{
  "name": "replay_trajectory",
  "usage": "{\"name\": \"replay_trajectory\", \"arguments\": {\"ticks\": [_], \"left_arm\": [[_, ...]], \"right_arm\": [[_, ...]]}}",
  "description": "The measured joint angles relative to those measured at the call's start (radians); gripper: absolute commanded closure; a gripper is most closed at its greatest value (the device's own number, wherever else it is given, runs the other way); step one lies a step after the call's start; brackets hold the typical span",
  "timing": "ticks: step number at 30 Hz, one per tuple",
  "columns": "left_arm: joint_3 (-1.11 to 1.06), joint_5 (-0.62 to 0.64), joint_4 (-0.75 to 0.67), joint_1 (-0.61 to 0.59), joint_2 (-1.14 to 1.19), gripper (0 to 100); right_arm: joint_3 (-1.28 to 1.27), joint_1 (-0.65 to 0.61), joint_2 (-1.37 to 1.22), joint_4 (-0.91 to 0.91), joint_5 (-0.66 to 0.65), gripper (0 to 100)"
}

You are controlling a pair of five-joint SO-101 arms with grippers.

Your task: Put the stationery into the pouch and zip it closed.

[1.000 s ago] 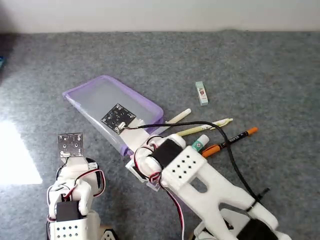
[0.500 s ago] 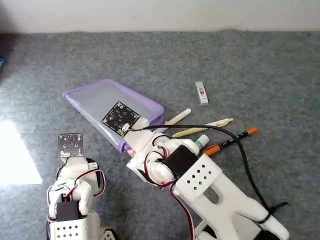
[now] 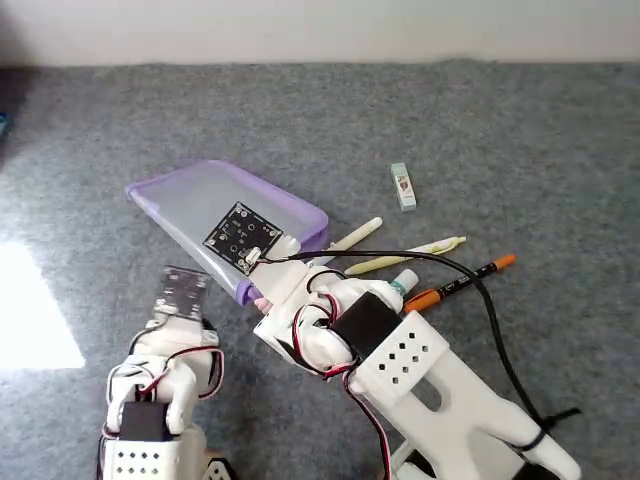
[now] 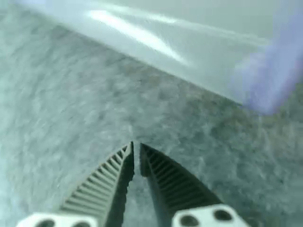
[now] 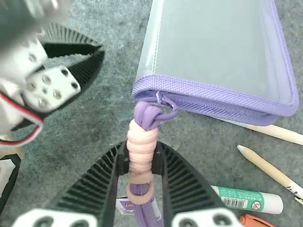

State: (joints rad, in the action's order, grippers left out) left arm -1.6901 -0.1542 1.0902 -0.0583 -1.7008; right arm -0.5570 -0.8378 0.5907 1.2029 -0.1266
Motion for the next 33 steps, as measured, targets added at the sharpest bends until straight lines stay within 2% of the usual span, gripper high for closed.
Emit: {"name": "replay_trajectory", "arguments": {"ticks": [3, 5, 11, 16, 23, 33], "left_arm": [[0.064, -0.012, 0.020, -0.052, 0.000, 80], [0.115, 0.028, 0.041, -0.089, 0.000, 76], [0.170, 0.144, 0.087, -0.106, 0.000, 73], [0.242, 0.267, 0.101, -0.017, 0.000, 73], [0.318, 0.353, 0.103, 0.063, -0.003, 73], [0.324, 0.379, 0.075, 0.130, -0.006, 74]], "right_arm": [[0.000, 0.000, 0.000, 0.000, 0.000, 99.1], [0.000, 0.000, 0.000, 0.000, 0.000, 99.1], [0.000, 0.000, 0.002, -0.005, 0.000, 99.1], [0.014, 0.000, 0.002, -0.051, 0.000, 99.1], [0.040, 0.002, 0.002, -0.057, 0.000, 99.1], [0.044, 0.006, 0.002, -0.041, 0.000, 99.1]]}}
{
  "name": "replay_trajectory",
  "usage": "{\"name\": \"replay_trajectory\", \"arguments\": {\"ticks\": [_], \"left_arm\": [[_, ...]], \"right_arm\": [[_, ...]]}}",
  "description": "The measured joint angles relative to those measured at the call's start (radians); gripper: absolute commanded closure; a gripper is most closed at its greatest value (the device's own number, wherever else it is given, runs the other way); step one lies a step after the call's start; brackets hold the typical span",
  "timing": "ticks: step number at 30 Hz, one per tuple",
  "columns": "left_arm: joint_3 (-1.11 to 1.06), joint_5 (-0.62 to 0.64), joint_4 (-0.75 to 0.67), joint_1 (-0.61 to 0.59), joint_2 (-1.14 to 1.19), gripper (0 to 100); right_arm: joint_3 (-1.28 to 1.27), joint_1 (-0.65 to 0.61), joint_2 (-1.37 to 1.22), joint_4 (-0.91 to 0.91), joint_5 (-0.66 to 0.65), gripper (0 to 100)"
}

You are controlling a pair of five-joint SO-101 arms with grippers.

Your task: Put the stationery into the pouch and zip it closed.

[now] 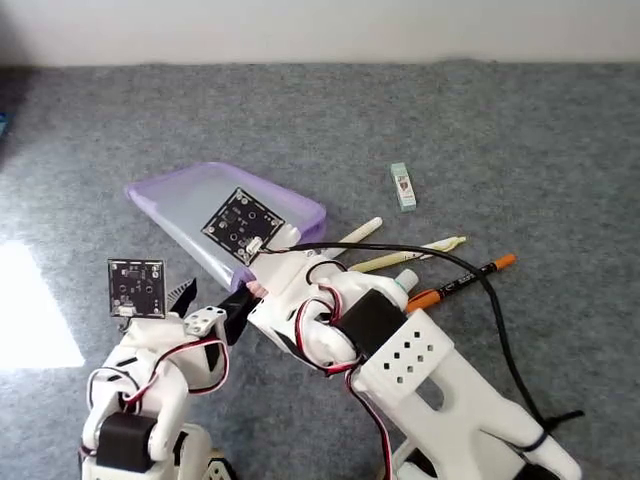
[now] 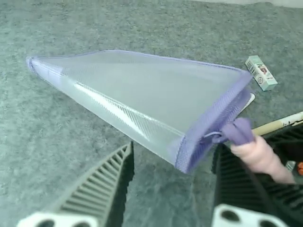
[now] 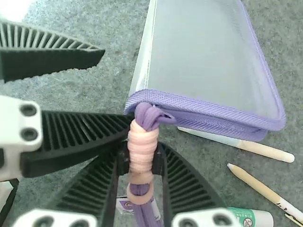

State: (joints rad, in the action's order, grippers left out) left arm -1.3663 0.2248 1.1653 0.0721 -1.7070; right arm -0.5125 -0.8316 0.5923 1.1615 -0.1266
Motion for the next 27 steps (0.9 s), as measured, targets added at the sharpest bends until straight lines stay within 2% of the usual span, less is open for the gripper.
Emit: {"name": "replay_trajectory", "arguments": {"ticks": [9, 18, 27], "left_arm": [[-0.098, 0.000, -0.078, 0.005, 0.006, 75], [-0.127, 0.000, -0.121, -0.035, -0.009, 99], [-0.129, 0.000, -0.150, -0.035, -0.009, 99]], "right_arm": [[0.044, -0.005, 0.000, 0.083, 0.000, 99.1], [0.046, -0.003, 0.048, 0.135, 0.000, 99.1], [0.046, -0.008, 0.084, 0.218, 0.000, 99.1]]}}
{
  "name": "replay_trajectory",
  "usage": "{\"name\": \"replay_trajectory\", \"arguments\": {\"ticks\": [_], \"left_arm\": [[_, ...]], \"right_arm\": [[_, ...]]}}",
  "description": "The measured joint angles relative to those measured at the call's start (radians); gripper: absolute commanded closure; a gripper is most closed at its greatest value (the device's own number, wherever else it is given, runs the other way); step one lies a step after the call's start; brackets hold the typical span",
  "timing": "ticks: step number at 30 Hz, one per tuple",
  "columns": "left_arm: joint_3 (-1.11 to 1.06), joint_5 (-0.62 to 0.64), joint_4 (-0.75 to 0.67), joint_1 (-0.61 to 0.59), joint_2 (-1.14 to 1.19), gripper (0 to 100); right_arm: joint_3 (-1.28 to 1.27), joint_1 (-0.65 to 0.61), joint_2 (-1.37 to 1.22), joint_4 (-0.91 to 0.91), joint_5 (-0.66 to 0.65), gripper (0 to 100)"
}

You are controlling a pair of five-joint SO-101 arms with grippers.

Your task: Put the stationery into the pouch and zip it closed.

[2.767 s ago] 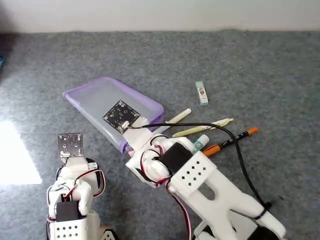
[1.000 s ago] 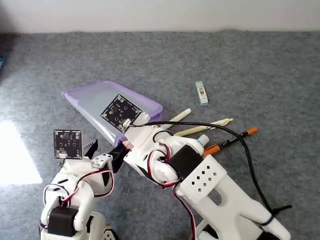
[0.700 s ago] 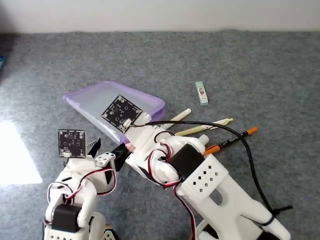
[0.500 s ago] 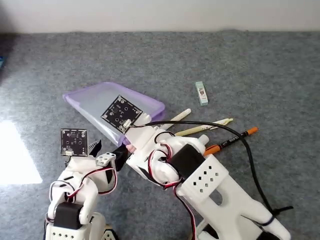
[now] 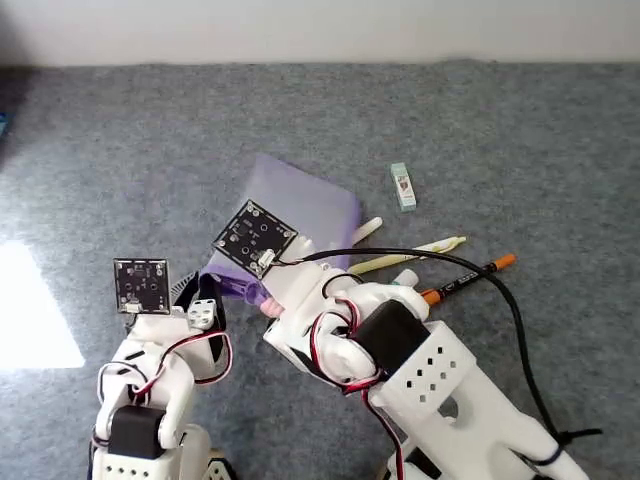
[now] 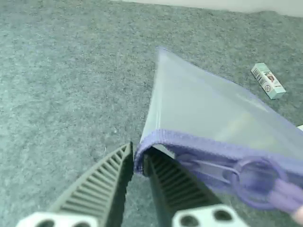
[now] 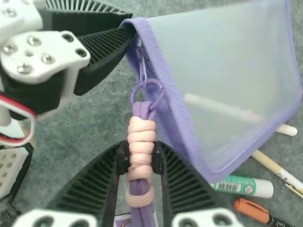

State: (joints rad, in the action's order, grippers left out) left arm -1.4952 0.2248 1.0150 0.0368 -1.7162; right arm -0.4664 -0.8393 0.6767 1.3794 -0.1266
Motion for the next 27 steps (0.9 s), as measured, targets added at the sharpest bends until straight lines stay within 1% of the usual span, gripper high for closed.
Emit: {"name": "replay_trajectory", "arguments": {"ticks": [4, 9, 11, 15, 17, 19, 23, 27], "left_arm": [[0.000, 0.000, 0.000, 0.000, 0.000, 99], [0.000, 0.000, 0.006, -0.020, 0.006, 99], [0.000, 0.002, 0.006, -0.064, 0.006, 99], [0.000, 0.003, 0.011, -0.178, 0.006, 99], [0.000, 0.000, 0.012, -0.216, 0.000, 99], [0.011, 0.002, 0.048, -0.230, 0.000, 99], [0.084, 0.003, 0.166, -0.232, 0.000, 99], [0.110, 0.000, 0.195, -0.241, 0.000, 98]], "right_arm": [[0.000, 0.018, 0.006, 0.048, 0.000, 99.1], [0.002, 0.137, 0.026, 0.091, -0.003, 99.1], [0.002, 0.204, 0.055, 0.092, -0.034, 99.1], [0.002, 0.330, 0.097, 0.097, -0.135, 99.1], [0.002, 0.367, 0.103, 0.086, -0.163, 99.1], [0.002, 0.384, 0.106, 0.063, -0.176, 99.1], [0.002, 0.396, 0.106, -0.011, -0.180, 99.1], [0.002, 0.396, 0.106, -0.055, -0.180, 99.1]]}}
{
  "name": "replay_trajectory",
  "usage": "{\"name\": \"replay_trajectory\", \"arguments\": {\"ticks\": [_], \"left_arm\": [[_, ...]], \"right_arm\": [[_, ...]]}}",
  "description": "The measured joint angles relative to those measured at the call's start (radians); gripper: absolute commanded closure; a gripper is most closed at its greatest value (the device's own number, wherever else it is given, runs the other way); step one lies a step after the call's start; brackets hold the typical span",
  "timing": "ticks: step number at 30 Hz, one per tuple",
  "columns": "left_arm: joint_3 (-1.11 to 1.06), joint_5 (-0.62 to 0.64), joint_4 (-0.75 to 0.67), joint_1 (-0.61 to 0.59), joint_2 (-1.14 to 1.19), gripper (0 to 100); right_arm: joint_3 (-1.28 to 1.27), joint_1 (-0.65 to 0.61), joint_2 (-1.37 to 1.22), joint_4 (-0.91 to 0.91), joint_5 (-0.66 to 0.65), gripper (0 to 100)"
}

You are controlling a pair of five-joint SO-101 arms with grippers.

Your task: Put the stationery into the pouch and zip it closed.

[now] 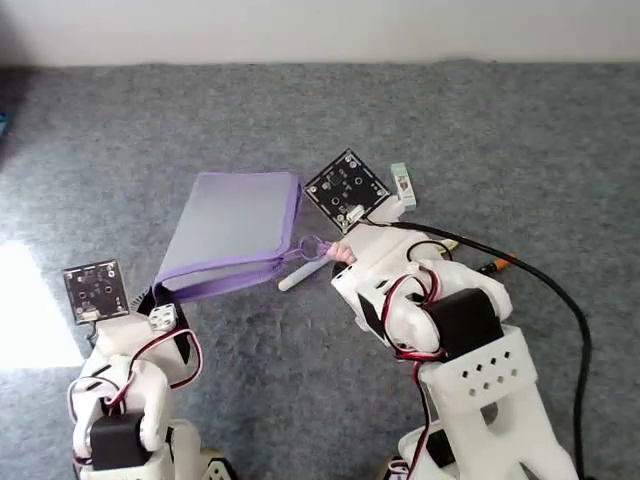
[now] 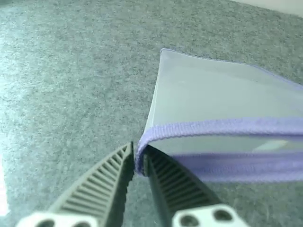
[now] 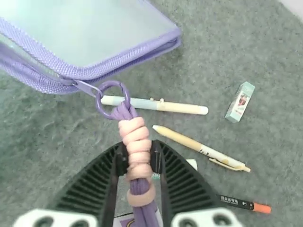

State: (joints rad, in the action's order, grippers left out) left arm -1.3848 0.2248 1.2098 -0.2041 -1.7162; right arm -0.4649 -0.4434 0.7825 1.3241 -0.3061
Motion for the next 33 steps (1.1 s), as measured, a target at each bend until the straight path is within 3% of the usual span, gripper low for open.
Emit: {"name": "replay_trajectory", "arguments": {"ticks": [7, 17, 24, 33], "left_arm": [[0.002, -0.095, -0.028, 0.095, 0.000, 98], [-0.072, -0.110, -0.158, 0.135, 0.014, 76], [-0.107, -0.109, -0.204, 0.135, 0.014, 75], [-0.239, -0.109, -0.365, 0.135, 0.015, 75]], "right_arm": [[-0.002, 0.020, 0.006, -0.002, 0.000, 99.1], [-0.002, 0.031, 0.008, -0.002, 0.000, 99.1], [-0.002, 0.040, 0.008, 0.005, -0.002, 99.1], [-0.002, 0.040, 0.008, 0.037, -0.002, 99.1]]}}
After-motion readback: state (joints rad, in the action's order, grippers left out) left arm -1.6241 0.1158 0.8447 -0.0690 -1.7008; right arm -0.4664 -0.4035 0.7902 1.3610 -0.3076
